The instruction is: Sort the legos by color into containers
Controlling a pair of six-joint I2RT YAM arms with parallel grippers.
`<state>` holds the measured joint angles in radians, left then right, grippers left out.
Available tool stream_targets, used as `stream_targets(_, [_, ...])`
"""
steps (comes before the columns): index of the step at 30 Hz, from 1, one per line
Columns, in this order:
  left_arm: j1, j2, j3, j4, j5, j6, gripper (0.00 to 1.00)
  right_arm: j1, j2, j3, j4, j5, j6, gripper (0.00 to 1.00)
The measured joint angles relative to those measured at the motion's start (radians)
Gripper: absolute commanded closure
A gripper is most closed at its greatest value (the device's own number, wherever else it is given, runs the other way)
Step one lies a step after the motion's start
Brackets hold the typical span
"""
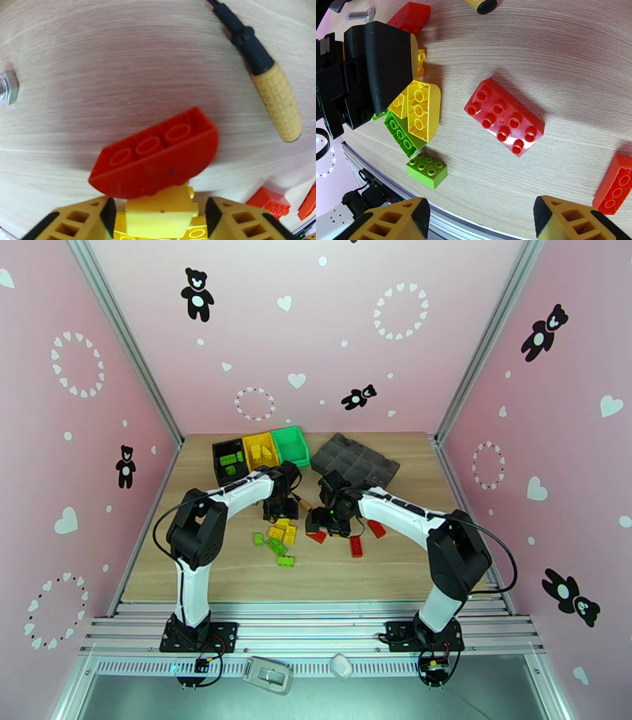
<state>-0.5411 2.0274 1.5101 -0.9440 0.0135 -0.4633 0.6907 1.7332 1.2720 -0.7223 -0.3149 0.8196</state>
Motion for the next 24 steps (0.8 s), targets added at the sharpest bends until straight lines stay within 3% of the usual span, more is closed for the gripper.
stream_targets(16, [-0.026,-0.002,-0.005,-0.015,-0.011,0.0,0.57,0.0,0.0,0.0,0.002,0.0,0.0,0.26])
stream_targets(24, [-0.025,-0.023,0.0,-0.039,-0.01,0.0,0.6,0.0,0.0,0.018,0.004,-0.006,-0.001,0.27])
